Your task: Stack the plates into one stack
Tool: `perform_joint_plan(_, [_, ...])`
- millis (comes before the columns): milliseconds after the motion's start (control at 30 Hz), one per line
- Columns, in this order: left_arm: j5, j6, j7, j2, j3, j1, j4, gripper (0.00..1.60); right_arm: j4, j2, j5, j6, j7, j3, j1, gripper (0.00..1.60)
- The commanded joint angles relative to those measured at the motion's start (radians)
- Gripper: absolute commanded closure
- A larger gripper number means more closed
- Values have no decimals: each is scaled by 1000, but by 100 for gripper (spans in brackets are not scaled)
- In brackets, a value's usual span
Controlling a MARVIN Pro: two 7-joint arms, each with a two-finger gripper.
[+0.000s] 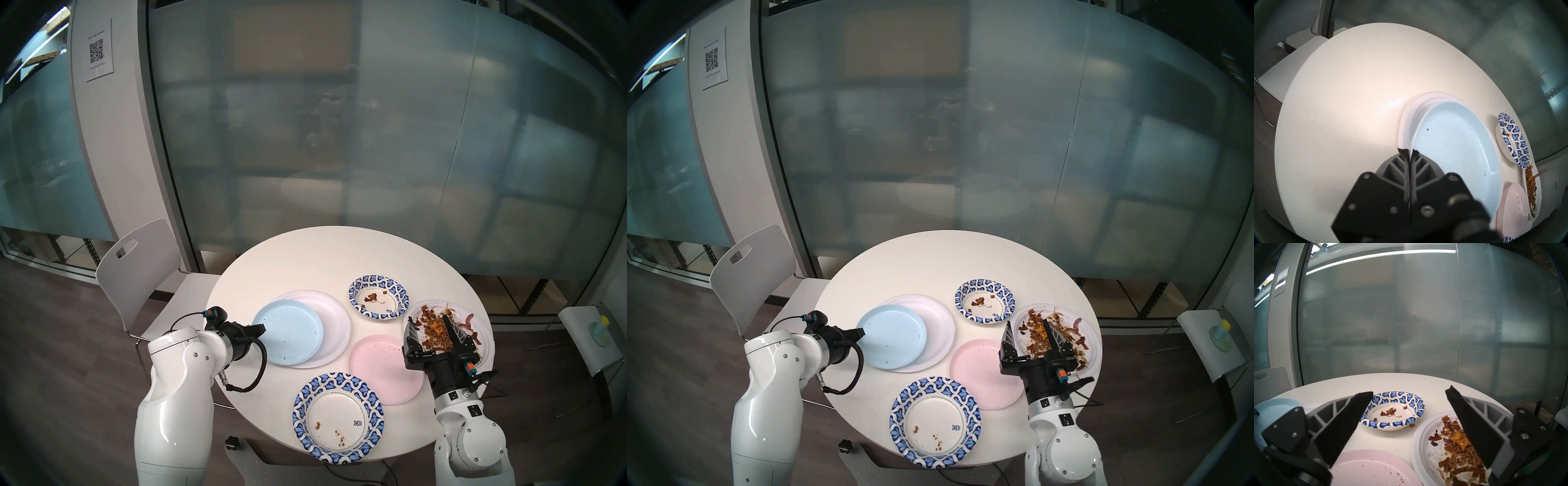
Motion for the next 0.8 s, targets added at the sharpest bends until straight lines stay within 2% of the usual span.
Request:
perform_joint_plan(0, [-69,-2,76,6,39,-62,-2,160,-22,0,1,-4,0,-1,2,0])
perform_joint_plan(267, [-97,-2,152,9,76,-79,22,160,-22,-1,1,-4,0,-1,2,0])
perform_joint_plan(333, [-63,-2,144,11,88,-74,23,160,-23,-1,1,-4,0,-1,2,0])
perform_joint_plan(400, [-43,-20,138,37,117,-63,22,160,-22,-1,1,-4,0,-1,2,0])
perform_joint_plan(633, [-7,-68,127,62,161,-51,16,160,-23,-1,1,-4,0,-1,2,0])
perform_joint_plan(667, [2,-77,121,70,168,-50,14,154,-23,-1,1,-4,0,-1,2,0])
perform_joint_plan(733, [13,-87,116,80,174,-52,13,132,-23,-1,1,-4,0,-1,2,0])
perform_joint_plan(767, [16,-90,115,82,174,-53,13,114,-23,-1,1,-4,0,-1,2,0])
